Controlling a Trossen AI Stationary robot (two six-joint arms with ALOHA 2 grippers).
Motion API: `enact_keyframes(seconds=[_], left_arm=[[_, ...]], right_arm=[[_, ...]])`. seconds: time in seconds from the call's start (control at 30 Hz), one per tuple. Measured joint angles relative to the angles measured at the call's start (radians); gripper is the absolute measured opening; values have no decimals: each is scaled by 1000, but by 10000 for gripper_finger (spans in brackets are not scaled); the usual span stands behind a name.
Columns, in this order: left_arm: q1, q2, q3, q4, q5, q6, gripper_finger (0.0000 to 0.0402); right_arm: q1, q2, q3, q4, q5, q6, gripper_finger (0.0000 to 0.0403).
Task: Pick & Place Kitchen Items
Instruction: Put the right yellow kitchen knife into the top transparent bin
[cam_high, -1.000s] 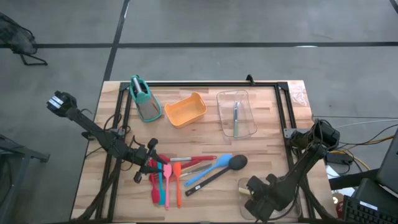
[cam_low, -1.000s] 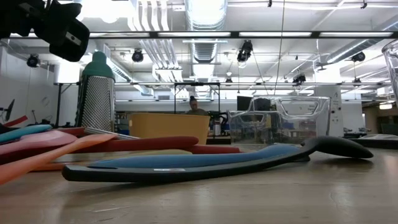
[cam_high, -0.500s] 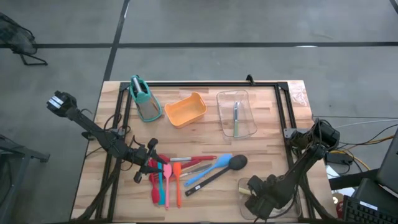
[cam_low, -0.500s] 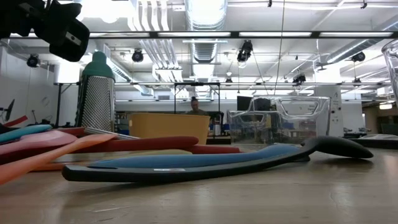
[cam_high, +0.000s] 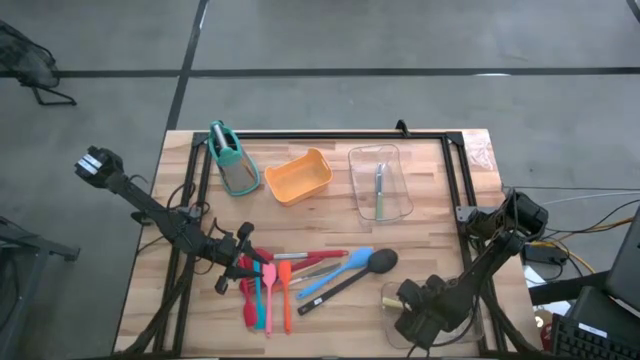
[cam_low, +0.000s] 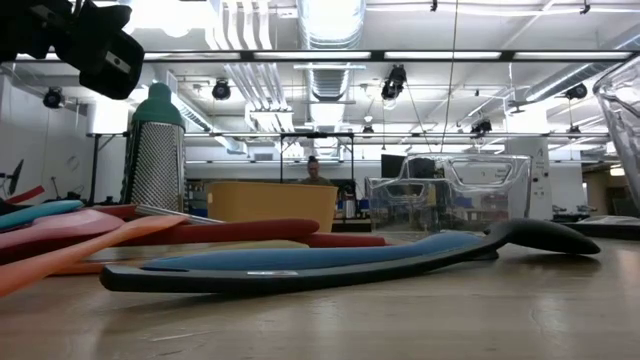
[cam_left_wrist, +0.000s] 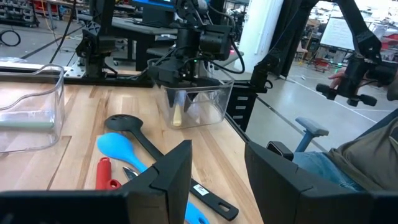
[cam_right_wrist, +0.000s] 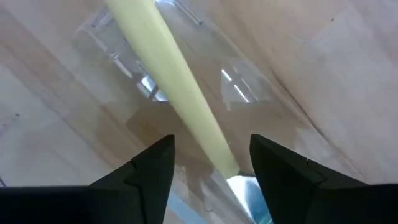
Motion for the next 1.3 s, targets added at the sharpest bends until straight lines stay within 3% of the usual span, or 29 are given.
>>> enact_keyframes(seconds=[0.17, 0.4, 1.3], left_arm=[[0, 0, 0, 0, 0, 0, 156], [0, 0, 0, 0, 0, 0, 156], [0, 0, 0, 0, 0, 0, 156]], right_arm=[[0, 1, -5, 4, -6, -37, 152], [0, 3, -12, 1, -11, -46, 30], [-3, 8, 253, -349, -45, -53, 28]])
